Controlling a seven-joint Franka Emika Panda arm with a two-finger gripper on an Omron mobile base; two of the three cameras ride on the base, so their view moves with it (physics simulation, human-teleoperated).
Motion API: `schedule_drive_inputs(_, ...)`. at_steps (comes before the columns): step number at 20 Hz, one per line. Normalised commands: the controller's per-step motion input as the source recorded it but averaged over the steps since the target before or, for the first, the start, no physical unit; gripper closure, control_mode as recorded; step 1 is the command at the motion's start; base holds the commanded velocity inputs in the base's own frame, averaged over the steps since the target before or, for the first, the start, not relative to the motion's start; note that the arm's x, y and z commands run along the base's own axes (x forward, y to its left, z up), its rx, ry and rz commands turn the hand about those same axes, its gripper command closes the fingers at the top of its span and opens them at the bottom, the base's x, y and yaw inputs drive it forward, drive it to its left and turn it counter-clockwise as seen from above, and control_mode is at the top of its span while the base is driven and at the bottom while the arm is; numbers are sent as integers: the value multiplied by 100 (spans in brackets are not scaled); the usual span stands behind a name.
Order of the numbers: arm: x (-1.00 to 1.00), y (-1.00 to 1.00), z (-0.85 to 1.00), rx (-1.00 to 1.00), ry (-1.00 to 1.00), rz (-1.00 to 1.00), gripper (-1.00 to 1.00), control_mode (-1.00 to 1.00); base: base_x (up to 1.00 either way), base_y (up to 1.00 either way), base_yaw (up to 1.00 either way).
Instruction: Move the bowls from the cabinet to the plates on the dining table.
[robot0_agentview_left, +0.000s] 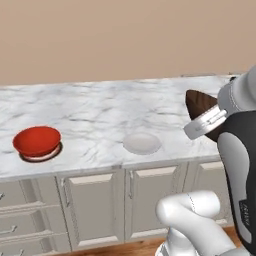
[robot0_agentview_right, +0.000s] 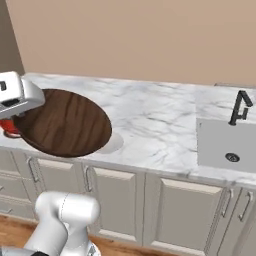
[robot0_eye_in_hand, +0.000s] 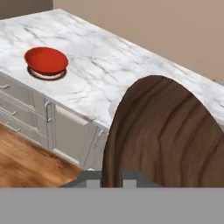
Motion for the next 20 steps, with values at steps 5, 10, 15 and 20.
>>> schedule_drive_inputs(5,0,0,0,0,0,0,100,100,38,51,-5)
schedule_drive_inputs(10,0,0,0,0,0,0,100,100,51,0,-5)
schedule_drive_inputs(15,0,0,0,0,0,0,100,100,58,0,-9)
schedule_drive_inputs(20,0,0,0,0,0,0,100,100,58,0,-22)
